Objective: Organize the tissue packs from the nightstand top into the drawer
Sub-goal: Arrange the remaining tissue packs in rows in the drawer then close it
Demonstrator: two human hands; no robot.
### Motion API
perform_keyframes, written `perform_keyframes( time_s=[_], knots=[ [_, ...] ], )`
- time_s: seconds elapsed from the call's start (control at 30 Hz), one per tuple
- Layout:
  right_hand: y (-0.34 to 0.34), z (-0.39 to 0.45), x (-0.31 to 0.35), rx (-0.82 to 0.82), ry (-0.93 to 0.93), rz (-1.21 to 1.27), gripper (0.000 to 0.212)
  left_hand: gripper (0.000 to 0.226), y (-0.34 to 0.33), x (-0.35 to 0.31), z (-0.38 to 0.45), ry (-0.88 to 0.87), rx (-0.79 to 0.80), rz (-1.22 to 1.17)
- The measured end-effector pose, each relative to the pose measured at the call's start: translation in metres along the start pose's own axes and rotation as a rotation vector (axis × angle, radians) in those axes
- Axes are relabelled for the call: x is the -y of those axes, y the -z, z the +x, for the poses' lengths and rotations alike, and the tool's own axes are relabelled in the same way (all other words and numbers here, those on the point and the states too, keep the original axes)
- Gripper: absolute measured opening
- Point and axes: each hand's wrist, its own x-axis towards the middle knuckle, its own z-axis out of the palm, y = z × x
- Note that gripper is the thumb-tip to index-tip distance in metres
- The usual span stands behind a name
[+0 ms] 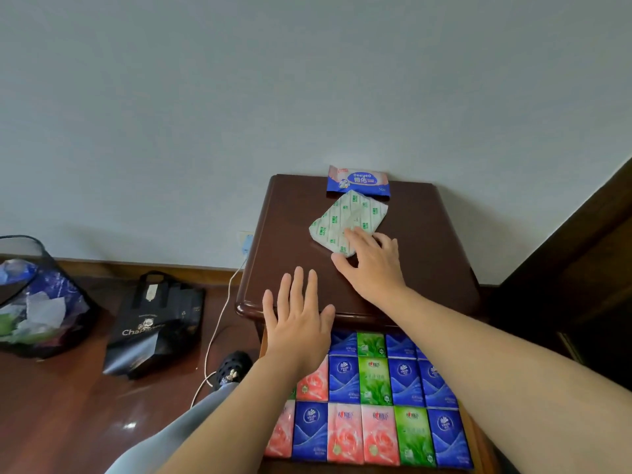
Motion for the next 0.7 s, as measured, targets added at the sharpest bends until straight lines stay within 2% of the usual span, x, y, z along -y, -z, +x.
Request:
perform_keyframes(
  time_s=[0.13,0.27,0.33,0.4,0.47,0.53,0.6,0.7],
  knots=[
    [0.005,-0.015,-0.008,0.076,0.083,0.065,0.065,0.067,0.002,0.002,0.005,0.006,0.060,-0.094],
    [0.017,-0.062,-0.018,0.118,0.161,0.141,0.082,0.048,0.010,0.000,0.000,-0.039,0.114,-0.098],
    [0.025,-0.091,-0.024,0.133,0.177,0.164,0.089,0.046,0.016,-0.004,-0.010,-0.063,0.126,-0.082],
    [0.031,-0.117,-0.026,0.107,0.201,0.134,0.080,0.050,0.020,-0.014,-0.031,-0.017,0.089,-0.315],
    [0.038,-0.141,-0.026,-0.014,0.220,0.094,0.051,0.050,0.024,-0.027,-0.062,0.077,0.020,-0.717],
    [0.043,-0.163,-0.025,-0.122,0.247,0.048,0.035,0.037,0.022,-0.039,-0.092,0.156,-0.017,-0.952],
    [0.044,-0.187,-0.023,-0.124,0.298,0.062,0.033,0.019,0.018,-0.048,-0.114,0.247,0.056,-1.125],
    [0.036,-0.217,-0.021,-0.081,0.327,0.138,0.036,0.013,0.015,-0.054,-0.130,0.340,0.120,-1.312]
  ],
)
